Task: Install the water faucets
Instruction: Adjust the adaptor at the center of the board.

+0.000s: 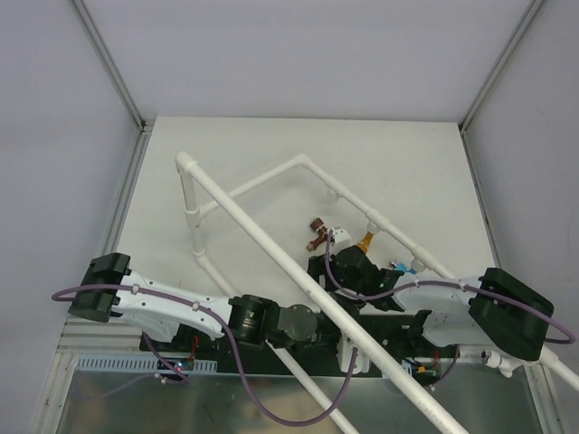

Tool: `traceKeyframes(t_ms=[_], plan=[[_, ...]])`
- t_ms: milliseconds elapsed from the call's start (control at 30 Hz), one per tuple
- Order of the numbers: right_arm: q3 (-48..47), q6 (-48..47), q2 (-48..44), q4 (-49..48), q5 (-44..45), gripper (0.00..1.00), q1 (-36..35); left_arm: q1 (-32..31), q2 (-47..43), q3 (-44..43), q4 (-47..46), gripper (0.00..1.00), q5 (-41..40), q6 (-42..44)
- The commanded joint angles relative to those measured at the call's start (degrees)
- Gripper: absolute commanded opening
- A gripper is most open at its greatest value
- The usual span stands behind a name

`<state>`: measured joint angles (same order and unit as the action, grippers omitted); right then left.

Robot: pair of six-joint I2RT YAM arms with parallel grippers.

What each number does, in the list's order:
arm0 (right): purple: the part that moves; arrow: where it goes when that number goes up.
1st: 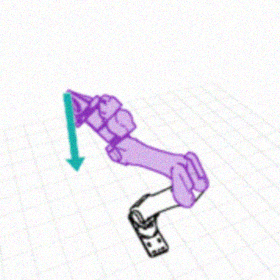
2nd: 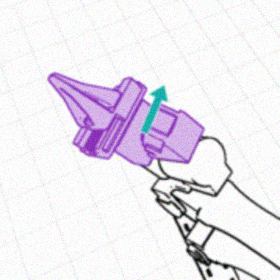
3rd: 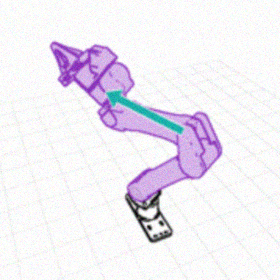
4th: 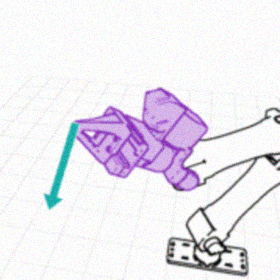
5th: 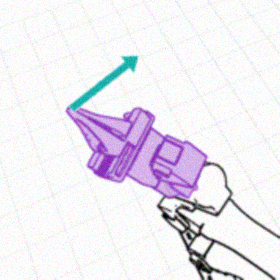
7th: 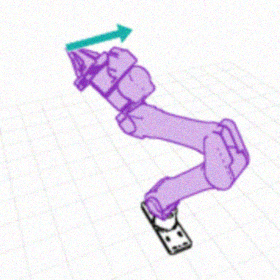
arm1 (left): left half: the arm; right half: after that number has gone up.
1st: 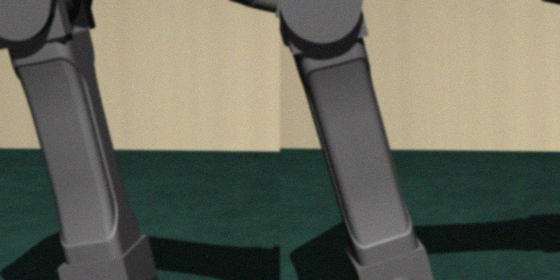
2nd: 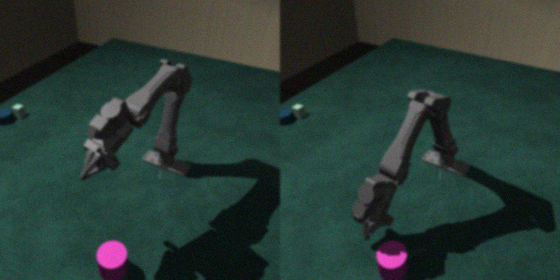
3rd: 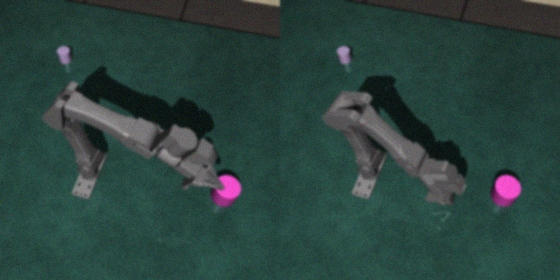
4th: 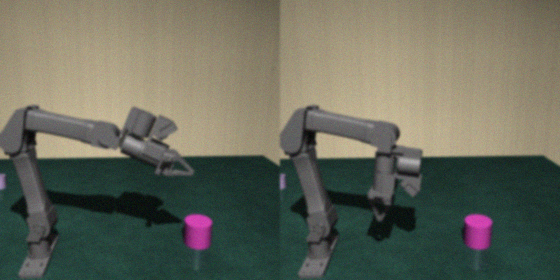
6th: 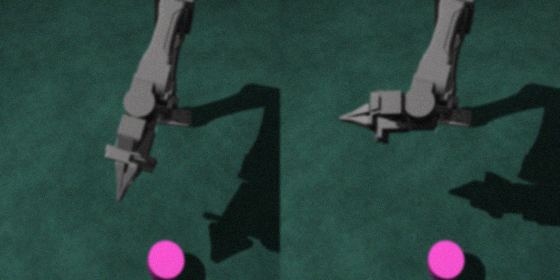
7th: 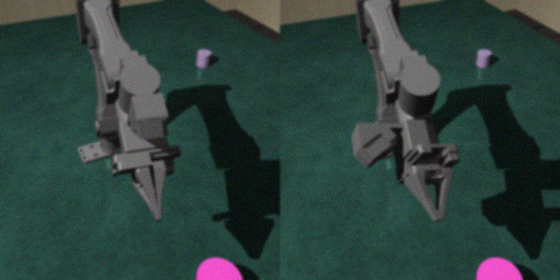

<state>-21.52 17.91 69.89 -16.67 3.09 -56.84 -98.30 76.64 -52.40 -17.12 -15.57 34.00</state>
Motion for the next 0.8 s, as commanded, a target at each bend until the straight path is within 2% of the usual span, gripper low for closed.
traceKeyframes(t_ms=[0,133,333,433,500,600,767], plan=[[6.7,3.7,3.5,-22.9,9.3,0.87,-4.2,1.9,-0.8,-2.9,1.2,0.57,4.8,-0.2],[12.5,7.4,4.6,-30.2,13.4,0.86,-6.8,4.7,-2.4,-2.4,1.0,0.57,8.0,-2.1],[10.4,9.0,0.0,-20.6,17.0,0.86,-6.8,6.1,-5.4,1.7,0.0,0.57,7.5,-5.5],[9.9,7.8,-3.5,-20.3,18.3,0.86,-6.9,6.1,-8.0,4.8,-0.5,0.56,6.3,-7.5],[6.1,4.3,-6.9,-15.9,18.3,0.86,-6.6,6.1,-9.5,6.1,-0.5,0.56,6.0,-8.6],[-5.5,0.2,-9.7,-3.7,15.4,0.87,-5.4,6.1,-10.8,7.0,0.5,0.56,8.0,-9.8],[-12.5,0.5,-7.0,-1.2,10.3,0.87,-0.6,6.1,-10.9,8.1,1.3,0.56,7.3,-9.7]])
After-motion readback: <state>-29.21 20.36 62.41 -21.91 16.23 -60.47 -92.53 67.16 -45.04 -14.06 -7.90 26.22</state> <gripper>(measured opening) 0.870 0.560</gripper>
